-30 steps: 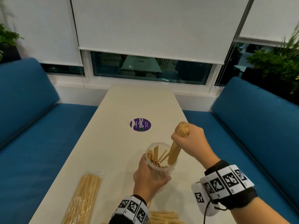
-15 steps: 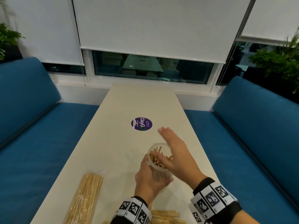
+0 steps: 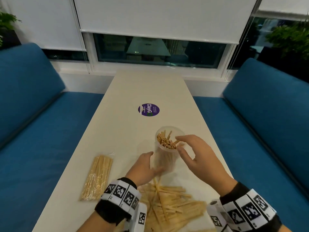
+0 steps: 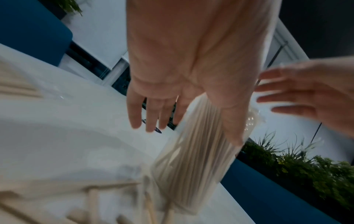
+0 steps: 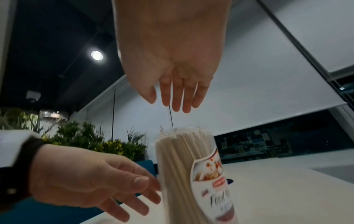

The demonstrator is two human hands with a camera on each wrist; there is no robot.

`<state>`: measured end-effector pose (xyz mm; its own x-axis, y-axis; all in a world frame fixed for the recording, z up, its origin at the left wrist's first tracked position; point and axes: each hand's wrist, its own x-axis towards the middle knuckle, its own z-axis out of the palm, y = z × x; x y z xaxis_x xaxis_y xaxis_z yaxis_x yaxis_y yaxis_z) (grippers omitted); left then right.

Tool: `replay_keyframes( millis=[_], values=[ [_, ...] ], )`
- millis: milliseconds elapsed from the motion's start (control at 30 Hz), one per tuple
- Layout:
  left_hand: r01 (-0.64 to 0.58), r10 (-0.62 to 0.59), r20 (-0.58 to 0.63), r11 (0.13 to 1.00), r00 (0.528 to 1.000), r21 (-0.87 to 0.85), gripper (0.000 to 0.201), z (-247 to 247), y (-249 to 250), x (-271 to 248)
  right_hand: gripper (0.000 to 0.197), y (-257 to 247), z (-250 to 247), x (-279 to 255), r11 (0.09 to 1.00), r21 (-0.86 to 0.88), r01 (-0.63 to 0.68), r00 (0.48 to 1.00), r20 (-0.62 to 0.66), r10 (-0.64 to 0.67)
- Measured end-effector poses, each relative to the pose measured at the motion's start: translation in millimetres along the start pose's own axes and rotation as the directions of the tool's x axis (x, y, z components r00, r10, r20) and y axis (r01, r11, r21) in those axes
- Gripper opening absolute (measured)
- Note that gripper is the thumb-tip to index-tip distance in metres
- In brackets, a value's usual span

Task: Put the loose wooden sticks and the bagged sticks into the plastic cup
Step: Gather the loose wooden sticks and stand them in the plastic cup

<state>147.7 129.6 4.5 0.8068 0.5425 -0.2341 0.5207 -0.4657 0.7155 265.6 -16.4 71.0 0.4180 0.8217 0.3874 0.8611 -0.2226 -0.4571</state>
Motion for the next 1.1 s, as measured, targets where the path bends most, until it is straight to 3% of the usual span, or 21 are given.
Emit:
replay_keyframes(
  millis=[67, 167, 267, 400, 567, 867, 933, 1000, 1100],
  values=[
    [0.074, -0.075, 0.026, 0.995, 0.997, 0.061, 0.075, -6.9, -12.0, -16.7, 0.022, 1.8, 0.3, -25.4, 0.999, 0.005, -0.034, 0.999, -0.017, 0.034],
    [0.083, -0.088, 0.033, 0.987, 0.996, 0.136, 0.060, -15.7, -24.6, -52.0, 0.014, 6.1, 4.9, -68.1, 0.990, 0.025, -0.139, 0.984, 0.118, 0.135],
    [0.095, -0.100, 0.027, 0.981, 0.995, 0.167, 0.050, -12.2, -40.2, -94.4, 0.011, 9.0, 10.8, -110.6, 0.976, -0.016, -0.216, 0.922, 0.327, 0.209],
    [0.045, -0.078, 0.107, 0.959, 0.991, 0.281, 0.047, 3.5, -61.4, -139.0, 0.027, 11.4, 22.3, -153.8, 0.979, -0.134, -0.153, 0.831, 0.519, 0.200],
    [-0.112, 0.032, 0.205, 0.914, 0.978, 0.389, 0.055, 17.5, -62.6, -161.3, 0.046, 11.7, 35.4, -173.3, 0.974, -0.216, -0.071, 0.845, 0.505, 0.174],
    [-0.110, 0.086, 0.074, 0.887, 0.994, 0.448, 0.084, 36.7, -52.9, -156.7, 0.016, -0.6, 38.2, -173.5, 0.959, -0.282, 0.000, 0.825, 0.542, 0.159],
    [-0.097, 0.076, 0.063, 0.867, 0.995, 0.488, 0.080, 37.5, -51.5, -148.8, 0.011, -2.9, 38.6, -178.2, 0.925, -0.377, 0.052, 0.812, 0.556, 0.181],
    [-0.099, 0.080, 0.057, 0.839, 0.995, 0.534, 0.068, 38.3, -50.2, -144.1, 0.036, 1.1, 40.0, -185.9, 0.886, -0.449, 0.113, 0.804, 0.565, 0.184],
    [-0.119, 0.099, 0.066, 0.819, 0.993, 0.562, 0.045, 40.0, -48.5, -142.8, 0.048, 5.5, 42.1, -191.8, 0.845, -0.520, 0.124, 0.807, 0.549, 0.220]
  ],
)
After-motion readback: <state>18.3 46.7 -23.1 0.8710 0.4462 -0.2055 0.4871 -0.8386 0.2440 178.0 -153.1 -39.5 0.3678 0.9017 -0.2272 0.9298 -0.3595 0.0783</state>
